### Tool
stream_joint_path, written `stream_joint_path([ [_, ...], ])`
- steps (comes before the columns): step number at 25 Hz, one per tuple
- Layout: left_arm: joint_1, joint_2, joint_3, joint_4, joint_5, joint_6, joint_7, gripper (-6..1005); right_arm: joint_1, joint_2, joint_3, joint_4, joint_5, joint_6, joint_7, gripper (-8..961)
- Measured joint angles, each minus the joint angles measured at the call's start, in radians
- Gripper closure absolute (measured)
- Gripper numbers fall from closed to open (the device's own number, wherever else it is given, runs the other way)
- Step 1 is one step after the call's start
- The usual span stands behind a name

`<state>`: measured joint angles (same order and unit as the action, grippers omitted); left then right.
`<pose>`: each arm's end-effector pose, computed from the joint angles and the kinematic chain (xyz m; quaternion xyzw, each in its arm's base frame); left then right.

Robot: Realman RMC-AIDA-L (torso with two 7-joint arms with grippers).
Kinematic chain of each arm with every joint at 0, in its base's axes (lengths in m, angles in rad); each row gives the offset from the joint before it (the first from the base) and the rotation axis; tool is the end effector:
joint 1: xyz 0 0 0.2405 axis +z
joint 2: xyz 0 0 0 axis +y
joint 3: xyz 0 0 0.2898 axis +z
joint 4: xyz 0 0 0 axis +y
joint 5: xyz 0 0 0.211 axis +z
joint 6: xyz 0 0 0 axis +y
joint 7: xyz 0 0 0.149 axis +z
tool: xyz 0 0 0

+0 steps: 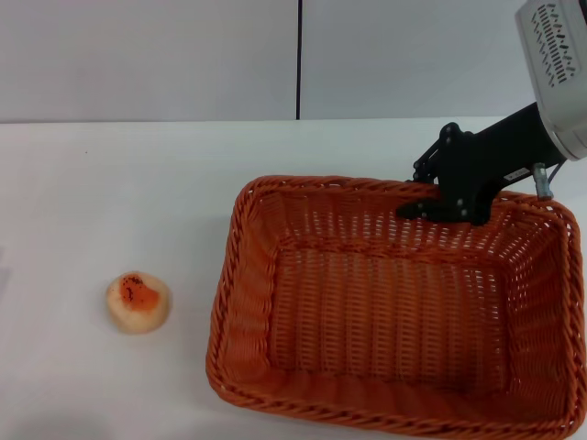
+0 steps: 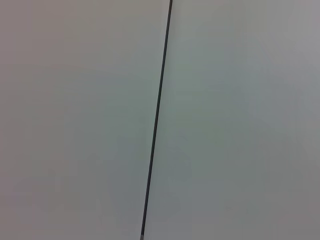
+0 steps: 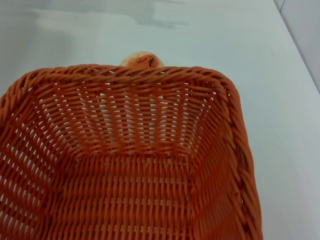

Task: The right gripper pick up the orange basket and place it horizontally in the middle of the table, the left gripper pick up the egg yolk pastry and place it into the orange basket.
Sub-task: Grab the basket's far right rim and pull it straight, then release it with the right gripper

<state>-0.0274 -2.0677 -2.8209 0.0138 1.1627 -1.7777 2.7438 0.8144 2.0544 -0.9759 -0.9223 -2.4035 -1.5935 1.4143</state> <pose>-0.4148 0.1559 0.0251 -0.6016 -0.2274 -0.3839 0.6626 0.1964 0.4093 -0.0178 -0.9961 -0.0601 -0.0500 0.0415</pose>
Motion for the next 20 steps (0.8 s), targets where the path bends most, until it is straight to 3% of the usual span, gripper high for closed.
stream_joint_path([
  [7,0.006,0.0,0.0,0.0,0.0,-0.003,0.0,262,-0.017,0.017,0.0,-0.046,0.004,-0.001,0.01,732],
  [13,0.009,0.0,0.005,0.001,0.0,-0.004,0.001,263,-0.034,0.019,0.002,-0.056,0.03,-0.002,0.011,508],
  [15,0.002,0.006,0.068,-0.022,0.001,0.018,-0.006,264,-0.109,0.019,0.006,-0.137,0.149,-0.008,0.014,315],
  [17,0.0,0.007,0.096,-0.041,0.001,0.03,-0.013,264,-0.142,0.019,0.008,-0.168,0.195,-0.012,0.018,315],
  [18,-0.003,0.008,0.176,-0.112,0.002,0.065,-0.048,264,-0.207,0.019,0.012,-0.232,0.298,-0.018,0.043,315],
  [19,-0.003,0.008,0.176,-0.112,0.002,0.065,-0.048,265,-0.207,0.019,0.012,-0.232,0.298,-0.018,0.043,315],
  [20,-0.004,0.008,0.213,-0.145,0.002,0.082,-0.07,265,-0.284,0.019,0.018,-0.289,0.424,-0.016,0.085,315],
])
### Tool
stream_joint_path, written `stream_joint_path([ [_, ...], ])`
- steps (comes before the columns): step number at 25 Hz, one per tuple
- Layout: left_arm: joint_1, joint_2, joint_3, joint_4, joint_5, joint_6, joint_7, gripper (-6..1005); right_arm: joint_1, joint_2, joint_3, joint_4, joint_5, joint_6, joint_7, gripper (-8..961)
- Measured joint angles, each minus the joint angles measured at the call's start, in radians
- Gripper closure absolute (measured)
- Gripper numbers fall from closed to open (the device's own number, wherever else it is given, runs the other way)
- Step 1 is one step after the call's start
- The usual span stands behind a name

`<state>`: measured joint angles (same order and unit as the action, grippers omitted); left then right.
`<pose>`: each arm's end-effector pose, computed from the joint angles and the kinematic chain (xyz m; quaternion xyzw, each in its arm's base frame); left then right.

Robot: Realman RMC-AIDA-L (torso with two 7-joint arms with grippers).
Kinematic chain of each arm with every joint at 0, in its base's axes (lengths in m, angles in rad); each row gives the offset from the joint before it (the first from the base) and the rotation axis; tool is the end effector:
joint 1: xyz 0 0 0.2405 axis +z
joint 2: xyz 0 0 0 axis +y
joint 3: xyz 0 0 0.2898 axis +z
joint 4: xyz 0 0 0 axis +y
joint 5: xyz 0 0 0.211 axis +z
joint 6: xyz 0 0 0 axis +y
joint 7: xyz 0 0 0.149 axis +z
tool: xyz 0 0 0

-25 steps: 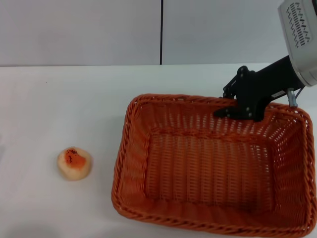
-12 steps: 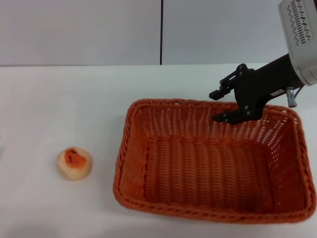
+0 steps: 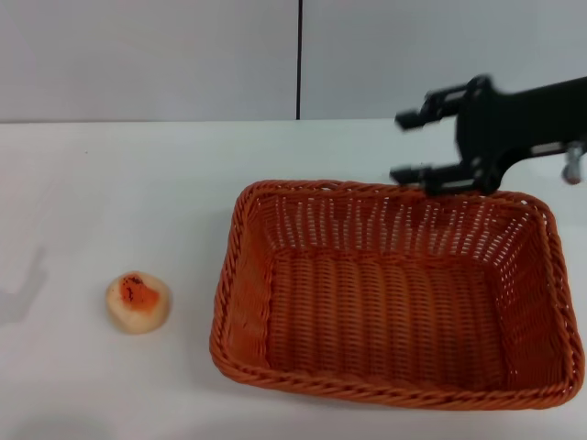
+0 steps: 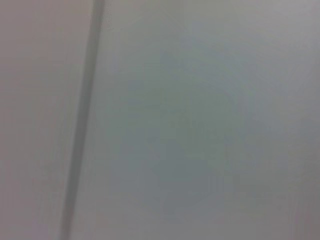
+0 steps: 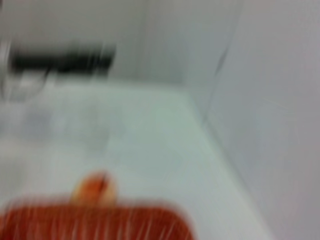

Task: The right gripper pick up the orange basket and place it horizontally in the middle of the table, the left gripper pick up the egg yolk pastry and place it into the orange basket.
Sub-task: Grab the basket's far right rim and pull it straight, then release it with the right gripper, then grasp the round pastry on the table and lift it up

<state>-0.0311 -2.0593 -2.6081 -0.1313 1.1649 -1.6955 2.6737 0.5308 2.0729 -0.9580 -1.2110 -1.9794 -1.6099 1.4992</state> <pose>-0.4136 0.1721 0.0207 -0.6907 -0.2126 -0.3631 0.5881 0.1993 0.3705 0.0280 -0.9794 -0.0092 0.1400 0.1451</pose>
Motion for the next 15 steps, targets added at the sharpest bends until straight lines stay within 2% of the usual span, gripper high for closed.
stream_joint_path([
  [1,-0.001,0.001,0.04,-0.042,0.0,0.021,-0.031,265,0.0,0.0,0.0,0.0,0.0,0.0,0.0,315],
  [2,-0.001,0.002,0.082,-0.087,0.0,0.047,-0.068,265,-0.043,0.001,0.009,-0.023,0.063,0.003,0.014,315],
  [3,-0.001,0.005,0.175,-0.182,0.0,0.108,-0.139,266,-0.122,0.006,0.035,-0.038,0.198,0.009,0.015,315],
  [4,-0.001,0.005,0.175,-0.182,0.0,0.108,-0.139,266,-0.122,0.006,0.035,-0.038,0.198,0.009,0.015,315],
  [5,-0.001,0.007,0.215,-0.218,0.0,0.135,-0.165,266,-0.204,0.008,0.059,-0.013,0.355,0.011,-0.015,315],
  [6,-0.002,0.008,0.253,-0.254,0.004,0.162,-0.189,266,-0.204,0.008,0.059,-0.013,0.355,0.011,-0.015,315],
  [7,-0.004,0.011,0.299,-0.309,0.022,0.204,-0.227,266,-0.239,0.007,0.068,0.007,0.421,0.012,-0.033,315],
  [8,-0.013,0.012,0.338,-0.38,0.077,0.257,-0.282,267,-0.302,0.006,0.09,0.069,0.577,0.01,-0.085,315],
  [9,-0.013,0.012,0.338,-0.38,0.077,0.257,-0.282,267,-0.302,0.006,0.09,0.069,0.577,0.01,-0.085,315],
  [10,-0.024,0.012,0.347,-0.418,0.13,0.284,-0.315,267,-0.354,0.007,0.106,0.141,0.708,-0.002,-0.141,315],
  [11,-0.039,0.01,0.349,-0.449,0.185,0.303,-0.343,267,-0.354,0.007,0.106,0.141,0.708,-0.002,-0.141,315],
  [13,-0.06,0.009,0.344,-0.479,0.263,0.318,-0.383,268,-0.406,0.008,0.115,0.252,0.865,-0.049,-0.231,315],
  [14,-0.075,0.009,0.344,-0.496,0.309,0.323,-0.414,268,-0.406,0.008,0.115,0.252,0.865,-0.049,-0.231,315],
  [15,-0.087,0.012,0.344,-0.513,0.353,0.325,-0.45,268,-0.427,0.008,0.128,0.321,0.92,-0.081,-0.28,315],
])
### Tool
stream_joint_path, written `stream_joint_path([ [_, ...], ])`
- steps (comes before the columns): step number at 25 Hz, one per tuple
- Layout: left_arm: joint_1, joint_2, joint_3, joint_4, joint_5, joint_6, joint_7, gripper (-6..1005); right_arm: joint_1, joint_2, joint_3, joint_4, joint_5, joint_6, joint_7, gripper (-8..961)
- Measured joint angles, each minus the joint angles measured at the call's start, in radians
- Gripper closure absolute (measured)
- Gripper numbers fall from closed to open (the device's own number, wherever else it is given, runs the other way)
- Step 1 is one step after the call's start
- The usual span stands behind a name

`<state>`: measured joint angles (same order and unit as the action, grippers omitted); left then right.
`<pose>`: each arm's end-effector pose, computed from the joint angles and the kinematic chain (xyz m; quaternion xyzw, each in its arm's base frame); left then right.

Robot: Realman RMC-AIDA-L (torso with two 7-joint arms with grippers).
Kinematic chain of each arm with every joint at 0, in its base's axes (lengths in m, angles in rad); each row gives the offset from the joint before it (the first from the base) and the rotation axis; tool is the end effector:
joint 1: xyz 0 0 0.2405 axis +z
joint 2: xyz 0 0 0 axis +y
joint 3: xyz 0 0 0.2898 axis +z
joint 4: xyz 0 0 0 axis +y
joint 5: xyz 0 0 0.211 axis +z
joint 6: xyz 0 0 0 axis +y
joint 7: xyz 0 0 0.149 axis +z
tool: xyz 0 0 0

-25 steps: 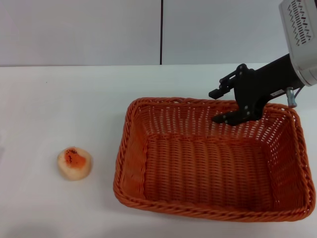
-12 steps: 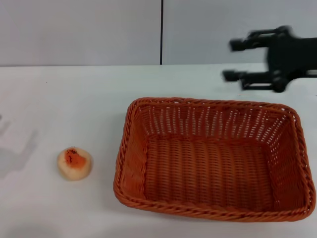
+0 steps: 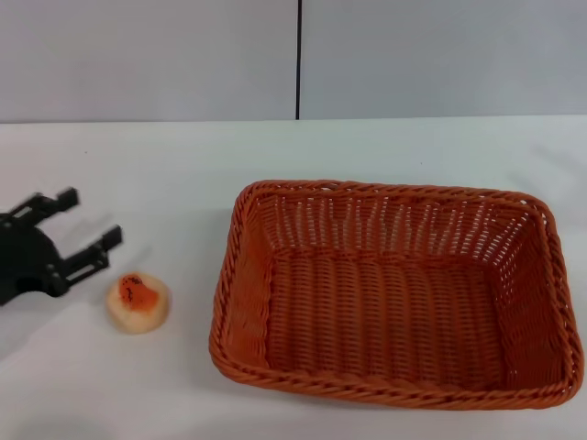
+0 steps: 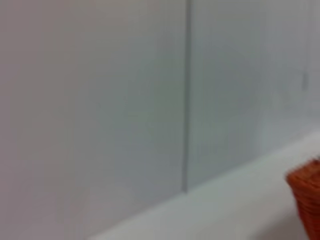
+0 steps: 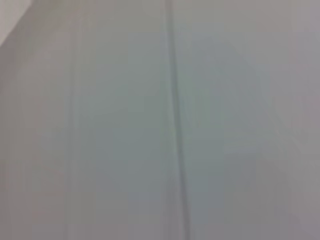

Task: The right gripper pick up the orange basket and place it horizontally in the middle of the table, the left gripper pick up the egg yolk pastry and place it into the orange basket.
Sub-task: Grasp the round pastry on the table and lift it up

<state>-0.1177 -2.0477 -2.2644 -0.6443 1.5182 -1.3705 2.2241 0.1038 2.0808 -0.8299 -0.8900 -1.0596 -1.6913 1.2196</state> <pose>-0.3896 0.2566 0.0072 -0.8841 -0.1907 -0.2307 0.3588 0.3021 0.2641 0.0993 -0.7708 0.1071 0.5116 0.3641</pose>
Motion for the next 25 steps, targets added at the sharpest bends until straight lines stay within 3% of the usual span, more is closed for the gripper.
stream_joint_path([
  [9,-0.01,0.011,0.001,-0.153,0.215,-0.04,-0.232,270,-0.018,0.001,0.057,0.103,0.03,-0.041,-0.028,315],
  [18,-0.01,0.022,0.001,-0.151,0.253,-0.073,-0.266,272,0.004,-0.002,0.051,0.115,0.022,-0.033,-0.032,315],
  [19,-0.009,0.005,0.002,-0.143,0.306,-0.069,-0.259,273,0.004,-0.002,0.051,0.115,0.022,-0.033,-0.032,315],
  [25,-0.034,-0.009,0.004,-0.104,0.361,-0.045,-0.243,274,0.02,-0.004,0.05,0.147,0.022,-0.033,-0.054,315],
])
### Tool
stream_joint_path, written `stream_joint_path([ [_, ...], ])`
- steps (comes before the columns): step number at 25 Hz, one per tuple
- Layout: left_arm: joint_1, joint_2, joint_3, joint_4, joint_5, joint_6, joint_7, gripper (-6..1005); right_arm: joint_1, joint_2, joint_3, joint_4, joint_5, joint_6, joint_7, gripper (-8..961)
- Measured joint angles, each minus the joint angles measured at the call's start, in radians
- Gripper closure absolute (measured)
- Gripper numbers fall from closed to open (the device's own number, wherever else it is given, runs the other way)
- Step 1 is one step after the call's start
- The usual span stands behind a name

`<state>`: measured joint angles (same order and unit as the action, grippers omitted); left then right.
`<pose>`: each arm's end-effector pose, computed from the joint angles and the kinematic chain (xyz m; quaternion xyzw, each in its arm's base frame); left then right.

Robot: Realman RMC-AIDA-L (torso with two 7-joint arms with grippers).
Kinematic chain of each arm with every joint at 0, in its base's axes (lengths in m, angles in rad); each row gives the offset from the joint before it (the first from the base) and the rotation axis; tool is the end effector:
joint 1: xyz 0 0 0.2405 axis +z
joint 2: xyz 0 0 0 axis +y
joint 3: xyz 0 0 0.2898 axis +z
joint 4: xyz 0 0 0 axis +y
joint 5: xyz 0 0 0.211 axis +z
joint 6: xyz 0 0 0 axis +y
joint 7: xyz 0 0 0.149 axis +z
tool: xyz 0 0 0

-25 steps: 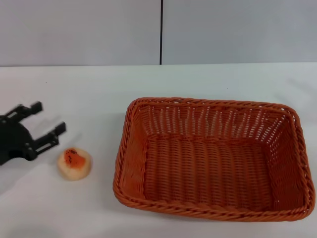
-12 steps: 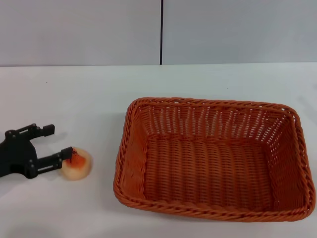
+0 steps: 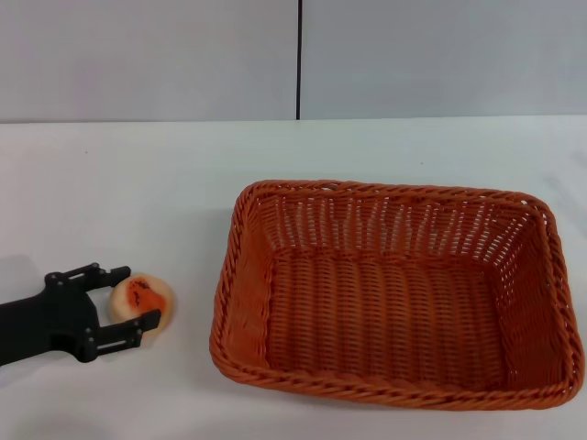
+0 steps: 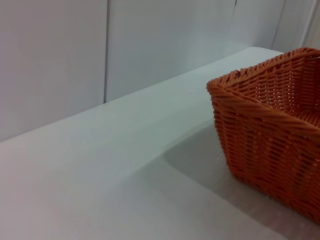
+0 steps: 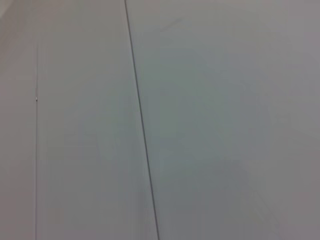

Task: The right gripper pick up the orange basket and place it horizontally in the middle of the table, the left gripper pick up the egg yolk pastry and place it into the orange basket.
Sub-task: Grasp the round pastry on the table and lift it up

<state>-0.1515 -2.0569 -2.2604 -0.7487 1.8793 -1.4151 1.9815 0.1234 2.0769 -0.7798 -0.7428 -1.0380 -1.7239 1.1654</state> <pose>-0.3888 0.2484 -0.0137 -0.9348 -0.2314 -0.1461 0.2265 0.3206 0.2599 0.0928 -0.7426 0.1336 0.5315 0.3849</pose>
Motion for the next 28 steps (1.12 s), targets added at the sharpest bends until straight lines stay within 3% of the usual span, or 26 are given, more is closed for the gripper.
stream_joint_path([
  [13,-0.017,0.0,-0.015,0.058,-0.009,0.06,0.028,277,-0.011,-0.002,0.01,0.014,0.001,-0.008,-0.001,315],
  [17,-0.019,-0.001,-0.082,0.058,-0.017,0.047,0.035,450,-0.015,-0.001,0.011,0.018,0.004,-0.008,-0.001,315],
  [24,-0.021,-0.002,-0.193,0.054,-0.091,-0.013,0.048,650,-0.019,-0.002,0.064,0.062,0.006,-0.044,-0.001,315],
  [28,-0.026,0.0,-0.224,0.044,-0.164,-0.118,0.055,704,-0.028,-0.001,0.095,0.076,0.005,-0.055,-0.001,315],
])
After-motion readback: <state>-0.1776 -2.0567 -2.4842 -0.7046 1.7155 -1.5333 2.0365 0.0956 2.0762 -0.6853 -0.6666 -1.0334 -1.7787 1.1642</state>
